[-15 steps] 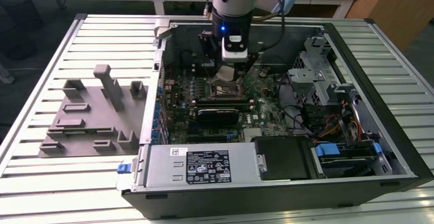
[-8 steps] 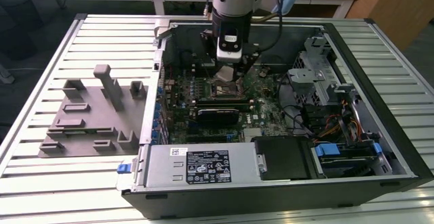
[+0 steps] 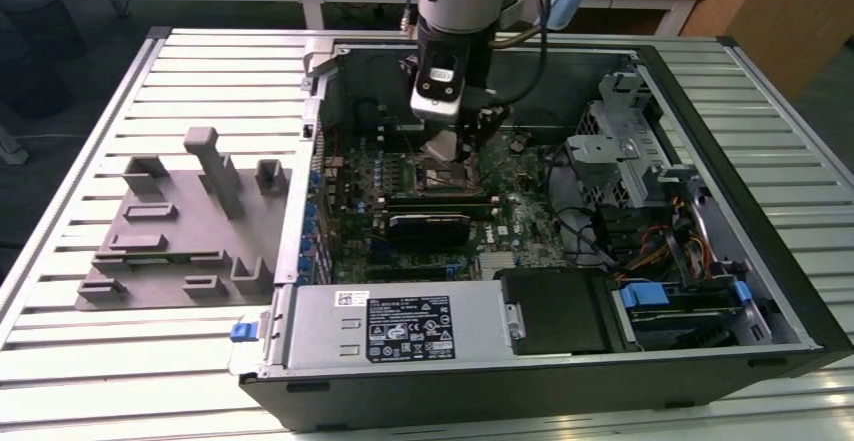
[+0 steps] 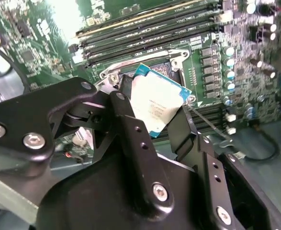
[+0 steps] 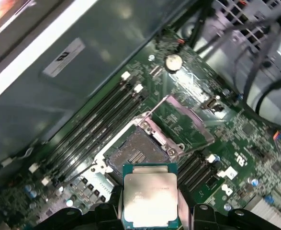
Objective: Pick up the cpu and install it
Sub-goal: 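Place the cpu into insertion slot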
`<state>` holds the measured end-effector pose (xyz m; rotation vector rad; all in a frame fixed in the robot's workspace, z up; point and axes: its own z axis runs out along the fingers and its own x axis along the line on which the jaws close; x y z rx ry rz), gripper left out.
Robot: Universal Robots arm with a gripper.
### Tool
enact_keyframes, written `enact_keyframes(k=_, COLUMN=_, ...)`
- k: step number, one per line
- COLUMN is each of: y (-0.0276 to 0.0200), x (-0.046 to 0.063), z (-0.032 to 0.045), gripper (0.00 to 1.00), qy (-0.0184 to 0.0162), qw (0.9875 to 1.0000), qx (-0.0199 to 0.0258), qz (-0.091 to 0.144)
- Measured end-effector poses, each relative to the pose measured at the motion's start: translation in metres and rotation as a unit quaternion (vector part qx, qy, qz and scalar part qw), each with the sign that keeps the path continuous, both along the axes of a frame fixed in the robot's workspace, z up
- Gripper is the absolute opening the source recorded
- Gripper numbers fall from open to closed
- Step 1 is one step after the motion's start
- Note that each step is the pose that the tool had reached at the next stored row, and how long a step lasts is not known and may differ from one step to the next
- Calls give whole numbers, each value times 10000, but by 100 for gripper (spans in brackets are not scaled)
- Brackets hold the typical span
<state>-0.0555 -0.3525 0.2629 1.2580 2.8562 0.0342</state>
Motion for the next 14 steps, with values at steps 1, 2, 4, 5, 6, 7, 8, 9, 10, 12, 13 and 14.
enact_keyframes(k=1, y=0, x=0, z=-1, gripper=54, qy=0, qw=10000, qx=0, qz=-90)
enact_keyframes(k=2, y=0, x=0, z=-1, gripper=54, qy=0, qw=9998, qx=0, qz=-180)
enact_keyframes(k=4, y=0, x=0, z=-3, gripper=54, qy=0, qw=9994, qx=0, qz=-360)
enact_keyframes(k=5, y=0, x=0, z=-4, gripper=54, qy=0, qw=9990, qx=-1, qz=-449)
enact_keyframes(k=6, y=0, x=0, z=-5, gripper=54, qy=0, qw=9985, qx=-2, qz=-548)
enact_keyframes(k=7, y=0, x=0, z=-6, gripper=54, qy=0, qw=9980, qx=-2, qz=-638)
enact_keyframes(k=8, y=0, x=0, z=-6, gripper=54, qy=0, qw=9974, qx=-3, qz=-727)
enact_keyframes(k=9, y=0, x=0, z=-7, gripper=54, qy=0, qw=9967, qx=-3, qz=-817)
enact_keyframes(k=10, y=0, x=0, z=-8, gripper=54, qy=0, qw=9959, qx=-4, qz=-906)
enact_keyframes(k=12, y=0, x=0, z=-11, gripper=54, qy=0, qw=9941, qx=-4, qz=-1085)
enact_keyframes(k=13, y=0, x=0, z=-12, gripper=54, qy=0, qw=9931, qx=-4, qz=-1175)
enact_keyframes(k=14, y=0, x=0, z=-14, gripper=54, qy=0, qw=9919, qx=-4, qz=-1272)
